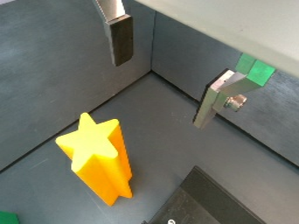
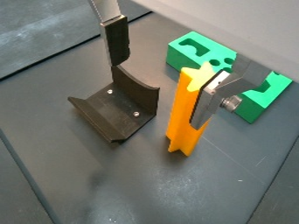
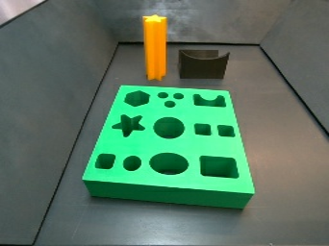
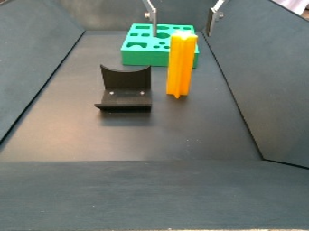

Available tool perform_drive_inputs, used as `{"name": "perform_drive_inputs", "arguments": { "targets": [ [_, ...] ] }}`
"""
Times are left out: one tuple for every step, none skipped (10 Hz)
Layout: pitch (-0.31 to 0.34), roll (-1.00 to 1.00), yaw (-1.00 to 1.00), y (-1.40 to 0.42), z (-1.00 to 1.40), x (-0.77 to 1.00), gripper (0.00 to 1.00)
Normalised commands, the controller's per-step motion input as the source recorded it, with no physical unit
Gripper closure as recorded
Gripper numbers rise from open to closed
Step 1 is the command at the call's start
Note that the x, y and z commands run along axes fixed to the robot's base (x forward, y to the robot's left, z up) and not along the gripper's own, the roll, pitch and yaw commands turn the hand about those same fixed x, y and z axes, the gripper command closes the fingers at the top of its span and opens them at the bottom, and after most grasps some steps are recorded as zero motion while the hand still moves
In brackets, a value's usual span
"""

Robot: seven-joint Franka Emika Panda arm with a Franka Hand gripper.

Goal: Pick up the star object. Move up. Move to above the board. Insert the star object.
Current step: Pick up the star object.

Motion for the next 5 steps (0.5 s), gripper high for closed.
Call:
{"name": "perform_drive_inputs", "arguments": {
  "targets": [
    [0.000, 0.00, 0.11, 0.00, 0.00, 0.05, 0.00],
    [0.000, 0.00, 0.01, 0.04, 0.00, 0.00, 0.00],
    [-0.034, -0.13, 0.54, -0.15, -0.32, 0.00, 0.00],
    [0.000, -0.06, 0.77, -0.28, -0.34, 0.00, 0.00],
    [-0.011, -0.02, 0.83, -0.26, -0.29, 0.00, 0.00]
  ]
}}
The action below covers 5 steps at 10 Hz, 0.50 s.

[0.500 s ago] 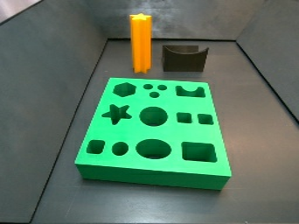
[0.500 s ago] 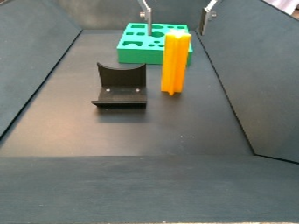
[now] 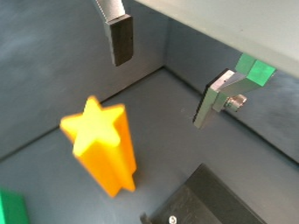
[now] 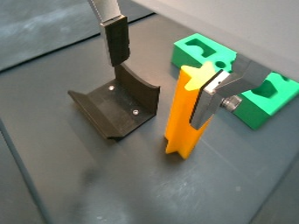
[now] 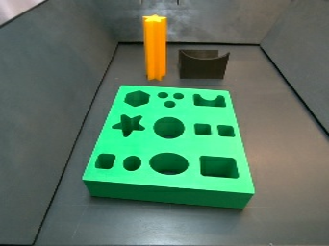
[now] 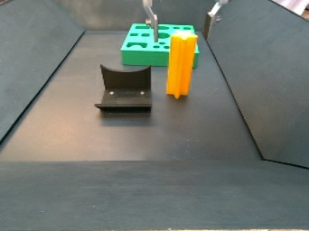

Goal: Pick up the star object. Move up. Move to above the board. Insert the star object.
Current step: Pick up the star object.

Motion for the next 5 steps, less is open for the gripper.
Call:
{"name": "perform_drive_inputs", "arguments": {
  "targets": [
    [-0.046, 0.00, 0.78, -0.35, -0.25, -0.05, 0.00],
    [-0.093, 0.00, 0.67, -0.44, -0.15, -0.09, 0.00],
    [-0.014, 0.02, 0.11, -0.17, 0.00, 0.00, 0.00],
    [-0.020, 0.04, 0.19, -0.13, -0.07, -0.09, 0.00],
    [-0.066, 0.05, 0.19, -0.33, -0.15, -0.30, 0.00]
  ]
}}
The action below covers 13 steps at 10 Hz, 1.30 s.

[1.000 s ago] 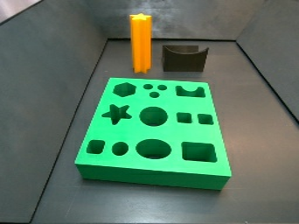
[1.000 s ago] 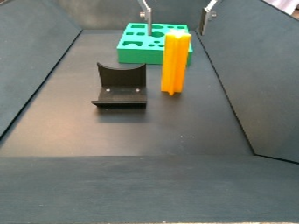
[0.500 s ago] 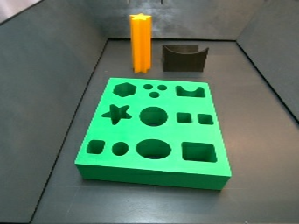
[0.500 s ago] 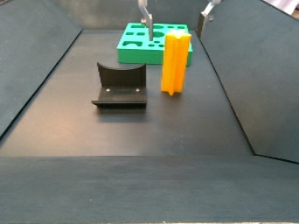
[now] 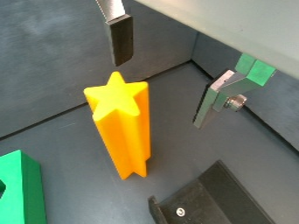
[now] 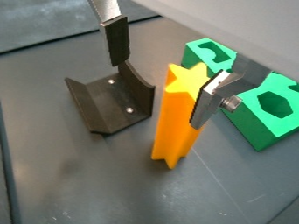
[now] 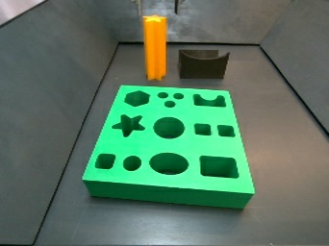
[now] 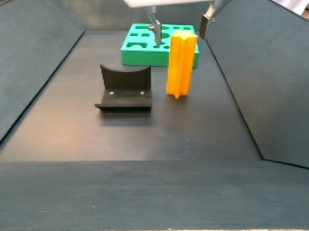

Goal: Pick up the star object. Move up. Move to above the board. Insert the star object.
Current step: Pick up the star object.

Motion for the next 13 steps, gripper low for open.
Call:
{"name": "perform_drive_inputs", "arguments": {
  "targets": [
    [-0.090, 0.08, 0.18, -0.43, -0.19, -0.33, 0.00],
    [-0.096, 0.07, 0.19, -0.42, -0.15, -0.29, 0.00],
    [-0.093, 0.04, 0.16, -0.32, -0.12, -0.10, 0.00],
    [-0.083, 0.02, 0.13, -0.16, -0.21, 0.00, 0.00],
    [-0.120, 0.06, 0.13, -0.09, -0.39, -0.04, 0.00],
    [-0.116, 0.07, 0.25, -0.03, -0.45, 0.00, 0.00],
    [-0.104, 0.08, 0.34, 0.00, -0.44, 0.00, 0.00],
    [-0.099, 0.03, 0.31, 0.00, -0.39, 0.00, 0.00],
    [-0.093, 0.00, 0.29, 0.00, -0.32, -0.01, 0.00],
    [-0.066, 0.00, 0.28, 0.00, -0.23, 0.00, 0.00],
    [-0.031, 0.00, 0.20, 0.00, -0.11, 0.00, 0.00],
    [-0.020, 0.00, 0.15, 0.05, -0.08, 0.00, 0.00],
    [-0.006, -0.01, 0.11, 0.11, -0.05, 0.00, 0.00]
  ]
}}
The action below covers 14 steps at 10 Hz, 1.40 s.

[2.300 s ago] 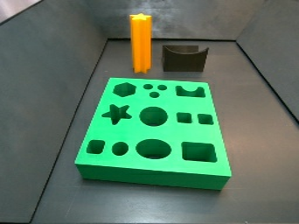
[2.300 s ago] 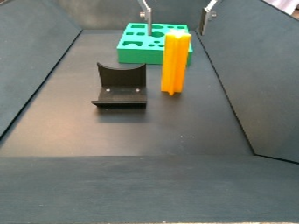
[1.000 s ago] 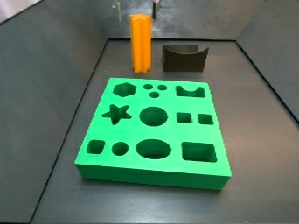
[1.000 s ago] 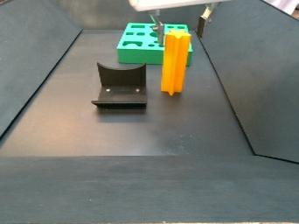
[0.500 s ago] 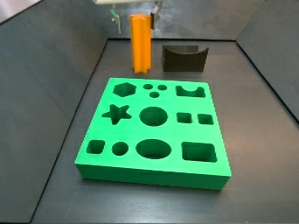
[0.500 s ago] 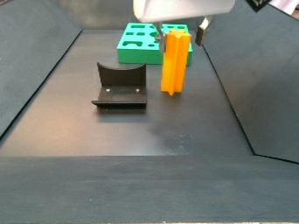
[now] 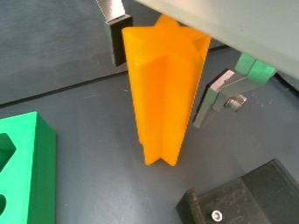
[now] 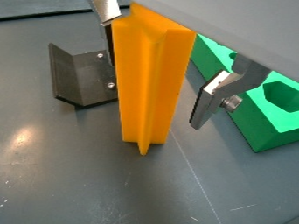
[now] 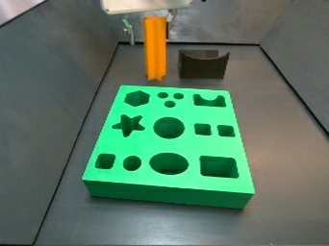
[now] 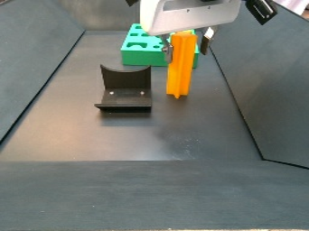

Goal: Pick up the star object. Move up. Move to above the board. Insert the star object.
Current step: Pick up the star object.

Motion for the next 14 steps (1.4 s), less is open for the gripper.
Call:
{"name": "perform_drive_inputs", "arguments": {
  "targets": [
    [0.000, -0.03, 0.16, 0.15, -0.05, 0.00, 0.00],
    [0.000, 0.00, 0.14, 0.03, -0.01, 0.00, 0.00],
    [0.000, 0.00, 0.03, 0.00, 0.00, 0.00, 0.00],
    [0.000, 0.00, 0.00, 0.00, 0.00, 0.00, 1.00],
    [0.000, 0.00, 0.00, 0.00, 0.00, 0.00, 1.00],
    [0.000, 0.00, 0.00, 0.00, 0.00, 0.00, 1.00],
    [0.000, 0.00, 0.00, 0.00, 0.00, 0.00, 1.00],
    [0.000, 0.00, 0.00, 0.00, 0.00, 0.00, 1.00],
    [0.000, 0.00, 0.00, 0.00, 0.00, 0.00, 1.00],
    [0.000, 0.00, 0.00, 0.00, 0.00, 0.00, 1.00],
    [0.000, 0.00, 0.00, 0.00, 0.00, 0.00, 1.00],
    [0.000, 0.00, 0.00, 0.00, 0.00, 0.00, 1.00],
    [0.000, 0.00, 0.00, 0.00, 0.00, 0.00, 1.00],
    [0.000, 0.00, 0.00, 0.00, 0.00, 0.00, 1.00]
  ]
}}
